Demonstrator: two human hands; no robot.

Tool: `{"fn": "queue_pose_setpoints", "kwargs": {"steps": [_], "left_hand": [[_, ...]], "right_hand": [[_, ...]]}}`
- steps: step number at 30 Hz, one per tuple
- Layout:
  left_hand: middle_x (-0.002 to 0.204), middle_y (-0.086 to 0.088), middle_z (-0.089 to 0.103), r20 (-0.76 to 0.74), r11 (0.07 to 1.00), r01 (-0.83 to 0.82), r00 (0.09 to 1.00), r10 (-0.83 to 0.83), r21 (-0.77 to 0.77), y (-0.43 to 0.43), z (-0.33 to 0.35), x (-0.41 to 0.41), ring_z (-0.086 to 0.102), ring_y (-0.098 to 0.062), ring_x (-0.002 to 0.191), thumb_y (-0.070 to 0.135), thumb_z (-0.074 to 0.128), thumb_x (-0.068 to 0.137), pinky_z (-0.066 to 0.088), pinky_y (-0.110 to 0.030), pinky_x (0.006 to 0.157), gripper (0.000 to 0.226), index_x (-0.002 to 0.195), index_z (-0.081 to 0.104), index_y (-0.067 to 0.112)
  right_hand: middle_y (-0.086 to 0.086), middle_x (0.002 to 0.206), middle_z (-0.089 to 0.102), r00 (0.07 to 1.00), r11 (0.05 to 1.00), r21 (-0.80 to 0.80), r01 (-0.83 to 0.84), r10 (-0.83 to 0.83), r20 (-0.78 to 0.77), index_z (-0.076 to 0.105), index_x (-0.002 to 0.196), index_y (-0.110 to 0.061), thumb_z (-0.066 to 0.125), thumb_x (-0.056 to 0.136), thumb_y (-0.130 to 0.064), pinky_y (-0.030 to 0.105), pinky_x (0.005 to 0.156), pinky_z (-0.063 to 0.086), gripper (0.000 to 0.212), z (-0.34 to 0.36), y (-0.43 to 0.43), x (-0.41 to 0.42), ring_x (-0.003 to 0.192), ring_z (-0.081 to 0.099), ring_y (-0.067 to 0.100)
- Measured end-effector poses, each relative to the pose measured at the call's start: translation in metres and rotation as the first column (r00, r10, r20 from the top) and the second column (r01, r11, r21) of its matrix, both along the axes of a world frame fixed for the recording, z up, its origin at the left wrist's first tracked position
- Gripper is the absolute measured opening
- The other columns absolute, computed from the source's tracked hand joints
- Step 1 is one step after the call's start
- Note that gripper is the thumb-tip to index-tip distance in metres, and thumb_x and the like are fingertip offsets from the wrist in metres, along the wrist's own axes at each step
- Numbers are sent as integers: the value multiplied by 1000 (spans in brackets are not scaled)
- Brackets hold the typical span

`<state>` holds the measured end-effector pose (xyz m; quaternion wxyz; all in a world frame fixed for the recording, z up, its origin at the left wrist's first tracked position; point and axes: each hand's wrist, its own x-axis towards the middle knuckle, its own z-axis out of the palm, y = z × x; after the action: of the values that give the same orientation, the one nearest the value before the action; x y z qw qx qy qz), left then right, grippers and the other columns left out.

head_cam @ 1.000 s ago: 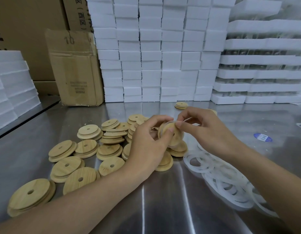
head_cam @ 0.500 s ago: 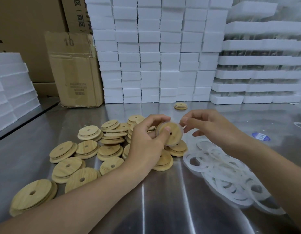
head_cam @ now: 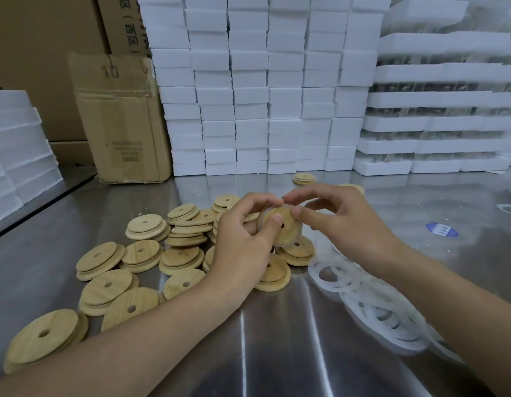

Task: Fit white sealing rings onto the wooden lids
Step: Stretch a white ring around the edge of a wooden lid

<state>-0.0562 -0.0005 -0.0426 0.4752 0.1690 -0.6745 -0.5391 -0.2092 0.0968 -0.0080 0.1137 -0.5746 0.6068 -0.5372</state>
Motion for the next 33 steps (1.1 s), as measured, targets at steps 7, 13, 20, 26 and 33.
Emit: {"fn": "queue_pose_setpoints", "kwargs": {"steps": [7, 13, 20, 26, 33], "left_hand": [[97, 18, 76, -41, 999, -49, 998, 50, 14, -3, -1, 0, 80, -13, 83, 2, 69, 100, 62, -24, 70, 21, 103, 74, 22], [92, 21, 74, -68, 998, -63, 996, 63, 9, -5, -2, 1, 77, -7, 79, 3, 69, 100, 55, -15, 69, 22, 104, 73, 24], [97, 21, 74, -63, 998, -63, 996, 64, 16, -4, -2, 1, 77, -6, 81, 10, 71, 100, 65, -33, 77, 22, 104, 73, 32], [103, 22, 77, -51, 999, 14, 999, -12, 50, 0, 1, 2, 81, -15, 83, 13, 69, 103, 67, -36, 76, 25, 120, 72, 31], [146, 8, 55, -57, 999, 38, 998, -39, -26, 7, 5, 7, 74, -6, 107, 10, 65, 103, 61, -21, 74, 51, 131, 63, 52]], "right_hand": [[-5, 89, 79, 999, 992, 119, 40, -41, 9, 79, 88, -26, 80, 91, -30, 15, 73, 52, 5, 0, 0, -4, 85, 71, 4], [21, 103, 73, 999, 975, 218, 44, -42, -14, 82, 87, -30, 70, 93, -55, 62, 98, 51, 28, -2, 3, -4, 104, 66, 43], [-5, 90, 81, 1000, 948, 317, -25, 21, 16, 84, 80, -21, 73, 93, -53, 31, 88, 52, 36, 0, 6, 1, 94, 73, 5], [6, 81, 77, 982, 980, 192, -50, 13, 190, 48, 75, -22, 82, 90, -27, 36, 78, 52, 37, -3, 2, -1, 80, 73, 17], [-6, 77, 72, 976, 975, 187, 118, -148, 159, 55, 84, -27, 71, 93, -21, 32, 76, 50, 19, 8, 9, -40, 71, 62, 8]]}}
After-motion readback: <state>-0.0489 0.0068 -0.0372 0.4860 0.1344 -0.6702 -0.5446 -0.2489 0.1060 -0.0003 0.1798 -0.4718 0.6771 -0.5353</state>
